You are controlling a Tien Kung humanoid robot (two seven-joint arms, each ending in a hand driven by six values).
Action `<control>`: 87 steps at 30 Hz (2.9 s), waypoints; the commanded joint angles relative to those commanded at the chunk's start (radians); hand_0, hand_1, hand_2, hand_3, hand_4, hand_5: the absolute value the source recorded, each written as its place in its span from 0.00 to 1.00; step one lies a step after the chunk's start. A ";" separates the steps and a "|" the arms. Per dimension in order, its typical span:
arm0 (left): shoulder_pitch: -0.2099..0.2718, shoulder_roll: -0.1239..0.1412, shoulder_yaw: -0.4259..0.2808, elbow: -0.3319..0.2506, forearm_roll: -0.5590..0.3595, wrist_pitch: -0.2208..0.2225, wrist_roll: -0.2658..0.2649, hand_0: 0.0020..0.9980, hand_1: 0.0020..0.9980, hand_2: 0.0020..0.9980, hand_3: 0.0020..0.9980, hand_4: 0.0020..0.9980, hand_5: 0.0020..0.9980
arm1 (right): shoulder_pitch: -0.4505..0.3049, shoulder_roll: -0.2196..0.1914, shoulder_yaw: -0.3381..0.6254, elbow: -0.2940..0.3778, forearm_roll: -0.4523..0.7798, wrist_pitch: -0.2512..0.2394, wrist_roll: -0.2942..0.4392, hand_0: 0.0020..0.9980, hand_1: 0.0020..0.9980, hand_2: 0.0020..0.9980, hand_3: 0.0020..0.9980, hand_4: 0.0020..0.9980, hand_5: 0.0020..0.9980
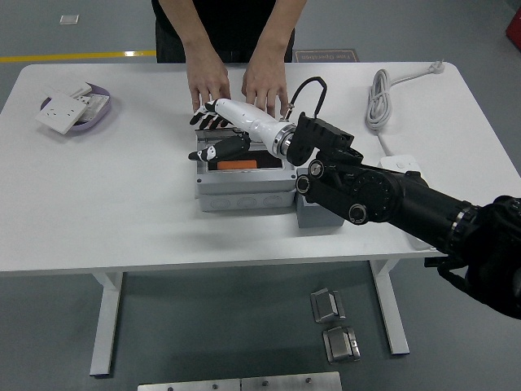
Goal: Pick up the cylinder from the cube,place it in the box,flap close box
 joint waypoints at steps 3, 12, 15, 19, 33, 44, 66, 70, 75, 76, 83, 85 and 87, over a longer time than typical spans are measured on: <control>0.000 0.000 -0.002 0.000 0.002 0.000 -0.002 0.59 0.63 0.58 0.61 0.58 0.21 | -0.002 0.000 0.004 0.000 -0.003 0.000 0.000 0.68 0.67 0.66 0.73 0.91 0.41; 0.005 -0.006 0.001 0.000 0.003 0.000 -0.006 0.59 0.63 0.58 0.61 0.58 0.20 | -0.027 0.000 0.027 0.000 -0.005 0.000 0.002 0.68 0.66 0.66 0.73 0.91 0.42; 0.007 -0.007 -0.002 0.000 0.009 0.001 -0.006 0.59 0.63 0.58 0.61 0.58 0.20 | -0.035 0.000 0.036 0.010 -0.010 0.001 0.001 0.68 0.66 0.66 0.73 0.91 0.42; 0.006 -0.008 -0.007 0.000 0.015 0.000 -0.009 0.59 0.63 0.58 0.61 0.58 0.20 | -0.050 -0.002 0.052 0.024 -0.018 0.003 0.000 0.68 0.66 0.66 0.72 0.91 0.42; 0.011 -0.003 -0.011 0.000 0.028 -0.002 -0.013 0.59 0.62 0.58 0.61 0.58 0.20 | -0.015 -0.027 0.093 -0.002 -0.041 0.022 -0.008 0.68 0.66 0.66 0.73 0.91 0.42; 0.017 -0.007 -0.003 0.000 0.017 -0.005 -0.010 0.58 0.62 0.58 0.61 0.58 0.20 | -0.042 -0.062 0.157 0.017 -0.104 0.041 -0.034 0.68 0.66 0.66 0.73 0.92 0.42; 0.028 -0.024 0.005 0.000 -0.003 -0.006 -0.004 0.58 0.62 0.58 0.60 0.57 0.20 | -0.306 -0.205 0.676 0.271 -0.385 0.032 -0.077 0.68 0.66 0.66 0.73 0.92 0.43; 0.029 -0.025 0.007 0.000 -0.008 -0.006 -0.005 0.58 0.62 0.58 0.60 0.57 0.20 | -0.353 -0.225 0.777 0.309 -0.356 0.014 -0.051 0.68 0.66 0.66 0.73 0.92 0.43; 0.032 -0.026 0.009 0.000 -0.019 -0.005 -0.005 0.58 0.62 0.58 0.60 0.57 0.20 | -0.418 -0.239 0.886 0.360 -0.286 -0.005 -0.008 0.68 0.66 0.66 0.73 0.92 0.43; 0.032 -0.027 0.009 0.000 -0.023 -0.005 -0.006 0.58 0.62 0.58 0.60 0.57 0.20 | -0.435 -0.240 0.904 0.373 -0.268 -0.007 0.002 0.68 0.66 0.66 0.73 0.92 0.43; 0.036 -0.035 0.013 0.000 -0.041 -0.004 -0.005 0.58 0.62 0.58 0.60 0.58 0.20 | -0.558 -0.230 0.986 0.449 -0.150 -0.020 0.057 0.69 0.66 0.66 0.71 0.92 0.44; 0.037 -0.036 0.011 0.000 -0.043 -0.003 -0.003 0.58 0.62 0.58 0.60 0.58 0.20 | -0.586 -0.224 1.001 0.466 -0.130 -0.024 0.069 0.69 0.66 0.66 0.71 0.92 0.44; 0.038 -0.037 0.006 0.000 -0.041 -0.003 -0.001 0.58 0.62 0.58 0.60 0.58 0.20 | -0.612 -0.220 1.017 0.482 -0.115 -0.028 0.078 0.69 0.66 0.66 0.71 0.92 0.44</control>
